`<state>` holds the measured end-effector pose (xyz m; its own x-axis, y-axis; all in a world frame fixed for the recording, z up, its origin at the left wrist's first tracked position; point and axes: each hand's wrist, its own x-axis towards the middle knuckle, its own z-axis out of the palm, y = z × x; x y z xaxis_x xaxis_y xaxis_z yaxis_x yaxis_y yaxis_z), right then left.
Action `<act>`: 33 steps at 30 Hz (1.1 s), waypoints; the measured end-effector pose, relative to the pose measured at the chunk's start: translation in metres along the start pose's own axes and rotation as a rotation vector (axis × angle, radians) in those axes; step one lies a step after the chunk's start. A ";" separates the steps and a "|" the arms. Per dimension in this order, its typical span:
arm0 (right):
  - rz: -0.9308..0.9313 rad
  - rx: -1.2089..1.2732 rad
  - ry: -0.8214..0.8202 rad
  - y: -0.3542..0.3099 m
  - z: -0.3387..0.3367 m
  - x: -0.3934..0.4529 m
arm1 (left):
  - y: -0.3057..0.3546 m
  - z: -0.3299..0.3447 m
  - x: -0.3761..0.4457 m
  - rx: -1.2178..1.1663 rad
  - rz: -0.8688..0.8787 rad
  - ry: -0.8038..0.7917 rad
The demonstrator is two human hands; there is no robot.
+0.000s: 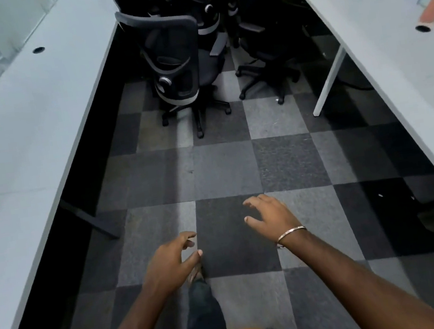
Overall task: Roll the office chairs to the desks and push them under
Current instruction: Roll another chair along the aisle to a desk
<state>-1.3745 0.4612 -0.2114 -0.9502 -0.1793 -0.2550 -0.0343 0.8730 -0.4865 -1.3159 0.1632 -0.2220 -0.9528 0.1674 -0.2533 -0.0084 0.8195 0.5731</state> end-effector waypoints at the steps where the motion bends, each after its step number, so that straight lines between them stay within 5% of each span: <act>1: 0.011 0.008 0.000 -0.005 0.001 0.023 | -0.009 -0.009 0.021 0.004 -0.002 -0.006; 17: 0.157 0.153 0.146 -0.075 -0.070 0.361 | -0.102 -0.200 0.347 0.002 0.049 -0.070; 33: 0.064 0.179 0.279 -0.047 -0.236 0.679 | -0.025 -0.326 0.660 -0.070 0.143 0.082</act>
<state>-2.0911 0.4057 -0.1642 -0.9977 0.0255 -0.0635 0.0596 0.7807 -0.6221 -2.0437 0.0745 -0.1495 -0.9673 0.2318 -0.1031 0.1103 0.7502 0.6520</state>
